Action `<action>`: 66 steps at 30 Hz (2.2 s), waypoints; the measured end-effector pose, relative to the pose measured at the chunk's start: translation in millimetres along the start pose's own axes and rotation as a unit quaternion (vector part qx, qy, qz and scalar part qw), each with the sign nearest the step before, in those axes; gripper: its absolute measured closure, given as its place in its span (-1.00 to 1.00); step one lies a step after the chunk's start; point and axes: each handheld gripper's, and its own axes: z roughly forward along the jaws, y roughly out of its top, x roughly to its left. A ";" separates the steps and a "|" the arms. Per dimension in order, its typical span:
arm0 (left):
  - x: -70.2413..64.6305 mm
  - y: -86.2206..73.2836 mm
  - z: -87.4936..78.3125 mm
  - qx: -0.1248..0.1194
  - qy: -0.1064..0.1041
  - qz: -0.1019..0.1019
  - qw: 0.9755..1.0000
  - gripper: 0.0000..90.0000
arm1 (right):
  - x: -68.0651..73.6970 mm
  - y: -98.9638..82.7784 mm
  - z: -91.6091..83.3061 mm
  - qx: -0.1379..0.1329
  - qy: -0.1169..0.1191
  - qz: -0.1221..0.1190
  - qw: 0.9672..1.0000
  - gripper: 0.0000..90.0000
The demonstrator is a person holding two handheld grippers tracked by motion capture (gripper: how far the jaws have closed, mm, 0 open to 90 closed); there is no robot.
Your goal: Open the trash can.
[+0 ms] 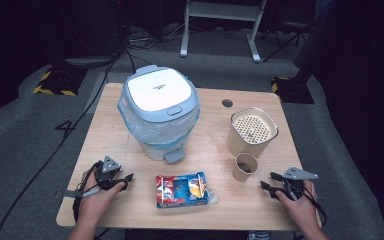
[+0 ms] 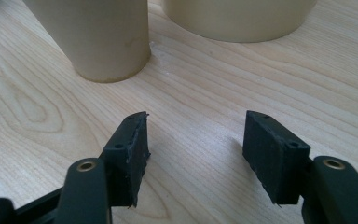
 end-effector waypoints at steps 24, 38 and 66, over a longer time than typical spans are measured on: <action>-4.9 70.4 -74.9 -0.054 -0.057 0.077 0.994 0.47 | -0.8 0.0 0.4 0.001 0.008 -0.009 1.000 -0.17; -12.1 119.0 -105.6 -0.121 -0.098 0.107 0.982 0.99 | 0.0 -1.0 -0.9 0.002 0.009 -0.010 1.000 -0.18; -31.1 208.8 -92.7 -0.212 -0.158 0.112 0.958 1.00 | -0.2 -1.0 -0.8 0.002 0.009 -0.010 1.000 -0.18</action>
